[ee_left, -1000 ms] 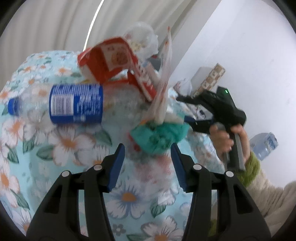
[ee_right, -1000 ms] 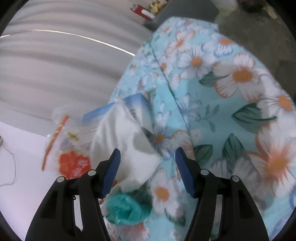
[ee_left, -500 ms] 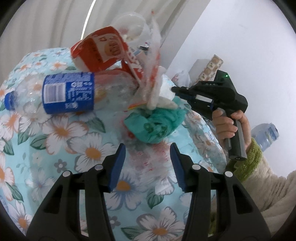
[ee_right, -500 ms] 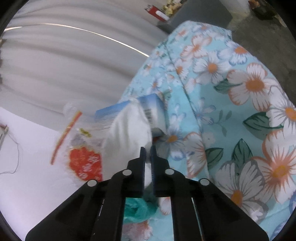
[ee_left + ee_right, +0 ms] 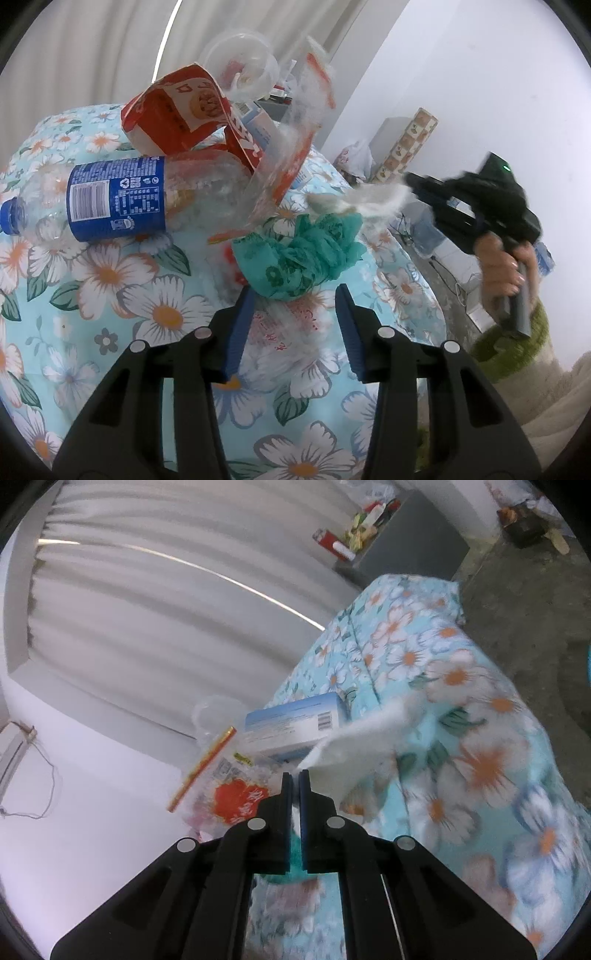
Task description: Collect trash
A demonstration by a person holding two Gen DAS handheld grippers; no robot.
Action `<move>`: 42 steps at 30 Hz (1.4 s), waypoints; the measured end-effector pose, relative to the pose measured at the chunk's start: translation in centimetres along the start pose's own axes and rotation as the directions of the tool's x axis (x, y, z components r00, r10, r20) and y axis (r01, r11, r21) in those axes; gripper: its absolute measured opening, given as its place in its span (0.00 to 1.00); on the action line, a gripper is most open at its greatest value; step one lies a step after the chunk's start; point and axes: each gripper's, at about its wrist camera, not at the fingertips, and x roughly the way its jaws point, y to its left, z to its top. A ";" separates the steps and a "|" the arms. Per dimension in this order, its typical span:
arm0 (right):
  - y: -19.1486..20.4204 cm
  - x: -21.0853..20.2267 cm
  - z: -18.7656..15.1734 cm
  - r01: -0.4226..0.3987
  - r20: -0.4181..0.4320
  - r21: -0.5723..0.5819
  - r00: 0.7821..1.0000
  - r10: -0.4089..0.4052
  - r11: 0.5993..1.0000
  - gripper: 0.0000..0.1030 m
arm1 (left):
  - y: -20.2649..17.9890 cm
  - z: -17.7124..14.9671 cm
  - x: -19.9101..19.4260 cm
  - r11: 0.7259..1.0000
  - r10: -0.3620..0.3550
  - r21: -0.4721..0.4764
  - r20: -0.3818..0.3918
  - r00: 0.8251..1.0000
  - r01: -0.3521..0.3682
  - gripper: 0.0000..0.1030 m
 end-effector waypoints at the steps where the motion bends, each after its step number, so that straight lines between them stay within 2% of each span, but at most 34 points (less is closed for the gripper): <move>1: -0.2 -0.8 -0.4 0.001 0.004 0.003 1.000 -0.001 1.000 0.04 | -0.1 0.1 0.2 1.000 -0.001 0.003 -0.002 1.000 0.001 0.39; 6: -2.2 -4.0 -4.2 0.001 -0.031 0.077 1.000 0.002 0.997 0.04 | -1.6 0.2 0.3 0.998 -0.026 0.057 0.001 1.000 0.026 0.39; 12: -5.7 -4.0 -8.3 0.043 -0.082 0.184 0.996 -0.028 0.982 0.04 | -4.0 0.2 1.0 0.989 -0.033 0.141 -0.011 0.999 0.034 0.39; 16: -6.9 -3.4 -8.8 0.047 -0.101 0.226 0.995 -0.025 0.973 0.05 | -4.9 -0.1 1.4 0.984 -0.054 0.168 -0.061 0.997 0.063 0.39; 21: -7.5 -3.6 -8.6 0.051 -0.107 0.235 0.994 -0.026 0.971 0.08 | -4.3 -0.8 0.7 0.988 -0.135 0.058 -0.106 0.985 0.141 0.41; 24: -7.8 -4.2 -8.6 0.056 -0.099 0.247 0.995 -0.033 0.967 0.22 | -3.1 -0.6 0.1 0.979 -0.201 -0.044 -0.088 0.976 0.198 0.41; 27: -8.2 -4.7 -8.6 0.055 -0.096 0.257 0.995 -0.031 0.965 0.25 | -1.6 -0.2 -0.5 0.948 -0.285 -0.158 -0.041 0.958 0.275 0.41; 31: -8.3 -5.2 -8.6 0.049 -0.087 0.258 0.996 -0.027 0.965 0.28 | 0.5 0.6 -0.3 0.881 -0.361 -0.320 0.017 0.932 0.347 0.41; 34: -8.5 -5.3 -8.6 0.046 -0.084 0.262 0.996 -0.024 0.964 0.29 | 1.9 1.1 0.5 0.802 -0.434 -0.430 0.059 0.899 0.415 0.41; 37: -8.7 -5.3 -8.7 0.048 -0.087 0.268 0.996 -0.026 0.962 0.29 | 2.7 1.2 1.9 0.732 -0.489 -0.511 0.068 0.870 0.451 0.41; 38: -8.8 -5.4 -8.7 0.050 -0.087 0.269 0.996 -0.027 0.962 0.29 | 2.8 1.1 2.3 0.720 -0.497 -0.527 0.063 0.865 0.452 0.41; 41: -8.8 -5.4 -8.7 0.048 -0.084 0.269 0.996 -0.027 0.962 0.29 | 3.1 0.8 3.6 0.698 -0.499 -0.575 0.036 0.866 0.426 0.41; 42: -8.9 -5.5 -8.7 0.047 -0.084 0.269 0.996 -0.026 0.962 0.29 | 3.3 0.6 3.9 0.679 -0.505 -0.600 0.038 0.862 0.424 0.41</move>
